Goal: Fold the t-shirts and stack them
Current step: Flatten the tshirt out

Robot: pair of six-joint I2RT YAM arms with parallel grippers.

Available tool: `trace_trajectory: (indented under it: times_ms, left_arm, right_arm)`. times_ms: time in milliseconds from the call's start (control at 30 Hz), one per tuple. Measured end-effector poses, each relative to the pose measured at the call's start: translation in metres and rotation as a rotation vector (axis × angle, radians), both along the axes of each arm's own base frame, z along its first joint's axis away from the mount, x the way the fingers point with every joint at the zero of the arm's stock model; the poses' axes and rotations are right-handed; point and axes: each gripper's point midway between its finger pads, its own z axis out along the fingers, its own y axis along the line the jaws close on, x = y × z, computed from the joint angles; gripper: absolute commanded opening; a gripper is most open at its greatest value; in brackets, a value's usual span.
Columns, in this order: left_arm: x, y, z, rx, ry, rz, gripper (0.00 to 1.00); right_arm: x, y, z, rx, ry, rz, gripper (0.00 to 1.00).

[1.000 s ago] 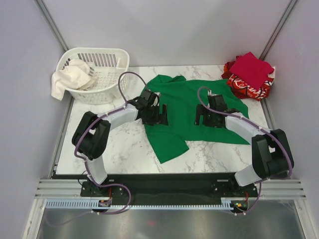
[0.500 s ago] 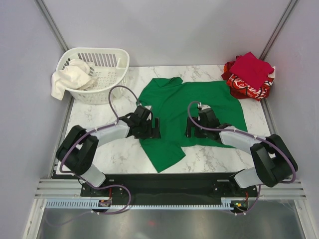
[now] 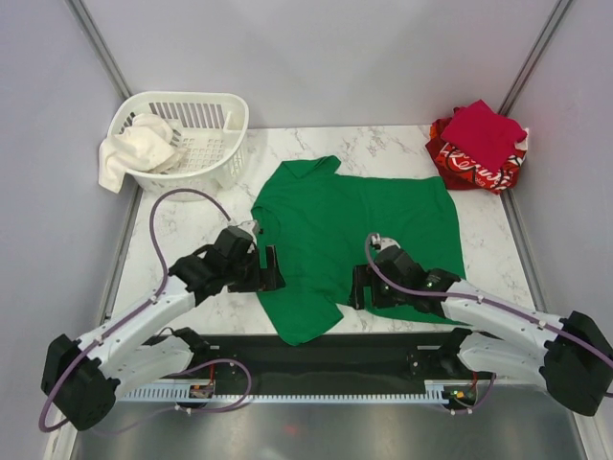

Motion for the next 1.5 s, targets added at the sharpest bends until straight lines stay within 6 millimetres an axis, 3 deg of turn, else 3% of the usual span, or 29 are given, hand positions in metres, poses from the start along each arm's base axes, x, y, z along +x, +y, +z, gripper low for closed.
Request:
trace_trajectory:
  times_ms: [133,233,300,367,533,600,667,733,867,967,1333,1500]
  left_arm:
    - [0.002,-0.001,0.045,-0.038,-0.061,-0.003,0.93]
    - [0.012,-0.003,0.091,-0.07,-0.159,-0.015,0.93]
    - [0.013,-0.001,0.119,-0.103,-0.249,-0.028,0.94]
    - [0.006,0.009,0.134,-0.121,-0.321,-0.03,0.96]
    - [-0.016,0.031,0.14,-0.178,-0.437,-0.006,0.95]
    - [-0.024,0.039,0.138,-0.196,-0.47,0.002,0.96]
    - [-0.029,0.045,0.142,-0.216,-0.511,0.015,0.96]
    - [-0.033,0.056,0.152,-0.241,-0.583,0.052,0.96]
    - [-0.036,0.078,0.168,-0.274,-0.702,0.135,0.94]
    - [-0.035,0.083,0.17,-0.268,-0.718,0.161,0.92]
    - [-0.021,0.083,0.157,-0.201,-0.659,0.193,0.89]
    - [-0.019,0.088,0.158,-0.192,-0.664,0.227,0.89]
  right_arm:
    - [0.026,0.014,0.042,-0.013,-0.058,-0.014,0.98]
    - [0.073,0.047,0.091,-0.013,-0.162,-0.007,0.98]
    - [0.106,0.07,0.112,-0.019,-0.217,-0.003,0.98]
    - [0.145,0.098,0.127,-0.028,-0.268,0.006,0.98]
    - [0.255,0.154,0.142,-0.068,-0.389,0.012,0.86]
    - [0.306,0.173,0.138,-0.098,-0.454,-0.001,0.73]
    - [0.349,0.182,0.123,-0.148,-0.497,-0.011,0.61]
    - [0.38,0.184,0.102,-0.191,-0.533,-0.022,0.6]
    - [0.402,0.16,0.046,-0.332,-0.516,-0.025,0.51]
    - [0.409,0.143,0.027,-0.409,-0.513,-0.031,0.51]
    - [0.427,0.156,0.043,-0.369,-0.621,-0.044,0.5]
    - [0.431,0.163,0.036,-0.342,-0.636,-0.043,0.49]
